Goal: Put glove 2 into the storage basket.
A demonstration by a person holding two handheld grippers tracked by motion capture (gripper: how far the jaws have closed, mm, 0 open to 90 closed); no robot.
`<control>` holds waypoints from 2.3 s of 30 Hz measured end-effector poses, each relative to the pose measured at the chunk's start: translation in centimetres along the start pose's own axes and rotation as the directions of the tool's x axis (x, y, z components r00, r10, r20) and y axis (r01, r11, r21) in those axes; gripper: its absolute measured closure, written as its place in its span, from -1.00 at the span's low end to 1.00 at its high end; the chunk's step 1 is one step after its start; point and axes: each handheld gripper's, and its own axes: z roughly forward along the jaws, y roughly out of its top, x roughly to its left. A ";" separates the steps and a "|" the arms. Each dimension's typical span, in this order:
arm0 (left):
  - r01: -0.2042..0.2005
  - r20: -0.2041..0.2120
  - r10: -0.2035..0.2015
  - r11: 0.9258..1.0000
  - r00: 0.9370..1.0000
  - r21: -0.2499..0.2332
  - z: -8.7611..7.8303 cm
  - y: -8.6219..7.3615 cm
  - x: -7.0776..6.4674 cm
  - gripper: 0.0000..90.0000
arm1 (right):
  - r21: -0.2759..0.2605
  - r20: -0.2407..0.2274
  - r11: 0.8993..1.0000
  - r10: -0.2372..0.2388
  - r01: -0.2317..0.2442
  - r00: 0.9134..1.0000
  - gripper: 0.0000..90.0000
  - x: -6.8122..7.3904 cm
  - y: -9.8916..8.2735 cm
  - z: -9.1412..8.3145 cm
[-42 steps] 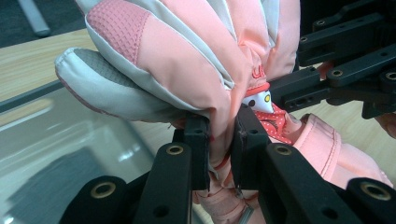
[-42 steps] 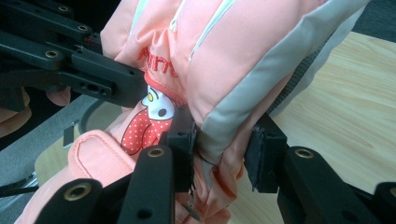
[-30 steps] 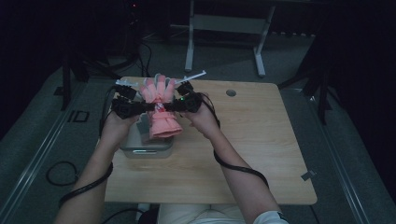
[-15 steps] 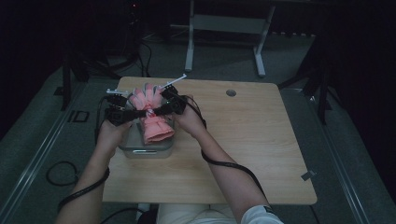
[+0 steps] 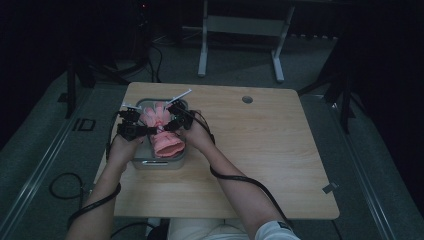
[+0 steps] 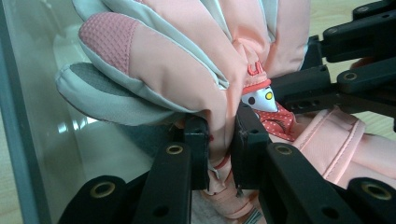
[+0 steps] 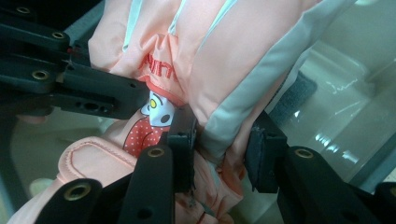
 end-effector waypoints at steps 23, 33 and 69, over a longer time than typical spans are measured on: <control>0.060 -0.010 -0.060 0.998 0.998 -0.013 -0.2 0.7 0.6 0.19 | -0.013 0.017 0.999 0.042 -0.042 0.999 0.20 -1.5 0.6 -0.1; 0.054 -0.043 -0.054 0.999 0.998 0.002 -0.7 1.0 0.8 0.06 | -0.036 0.018 0.999 0.041 -0.040 0.999 0.18 -1.2 1.1 -1.4; -0.095 -0.021 0.093 0.981 0.995 -0.171 -5.4 1.0 -4.9 -0.35 | -0.182 -0.060 0.983 -0.050 0.039 0.997 -0.32 -1.3 -0.7 -8.6</control>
